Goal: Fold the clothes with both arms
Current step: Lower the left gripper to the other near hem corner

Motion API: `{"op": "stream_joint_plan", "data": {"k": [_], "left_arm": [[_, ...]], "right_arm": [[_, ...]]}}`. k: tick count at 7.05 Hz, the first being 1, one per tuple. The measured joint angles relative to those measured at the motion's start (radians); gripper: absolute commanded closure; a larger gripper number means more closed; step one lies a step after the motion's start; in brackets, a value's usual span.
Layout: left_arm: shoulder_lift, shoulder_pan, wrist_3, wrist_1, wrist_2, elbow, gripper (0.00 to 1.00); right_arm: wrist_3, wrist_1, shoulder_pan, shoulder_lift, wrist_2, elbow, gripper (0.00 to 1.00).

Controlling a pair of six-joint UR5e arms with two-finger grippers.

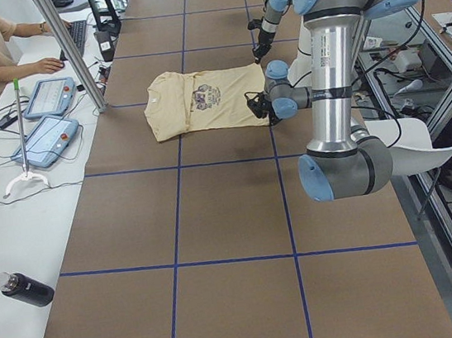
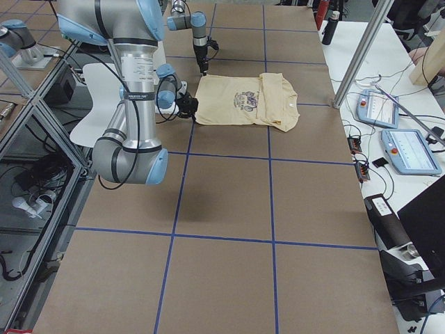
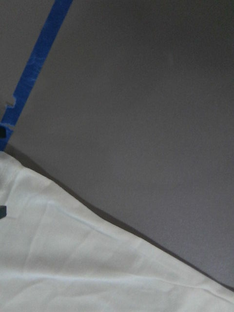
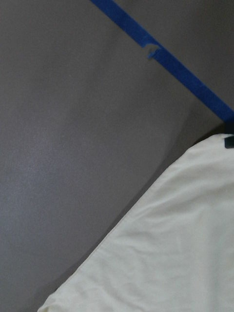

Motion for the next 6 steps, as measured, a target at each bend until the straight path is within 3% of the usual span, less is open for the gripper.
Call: {"op": "stream_joint_plan", "data": {"k": [1,3,5,6], "left_arm": [[0.0,0.001,-0.001,0.0,-0.001,0.0,0.55],[0.001,0.001,-0.003,0.0,-0.001,0.0,0.73],[0.003,0.002,-0.004,0.0,-0.001,0.0,1.0],[0.005,0.001,-0.004,0.0,-0.002,-0.002,1.0]], "right_arm": [[0.0,0.0,0.0,-0.001,0.0,0.0,1.0],[0.0,0.0,0.0,-0.003,0.0,0.0,1.0],[0.0,0.0,0.0,-0.005,0.0,0.0,1.0],[0.0,0.0,0.0,-0.005,0.0,0.0,1.0]]}}
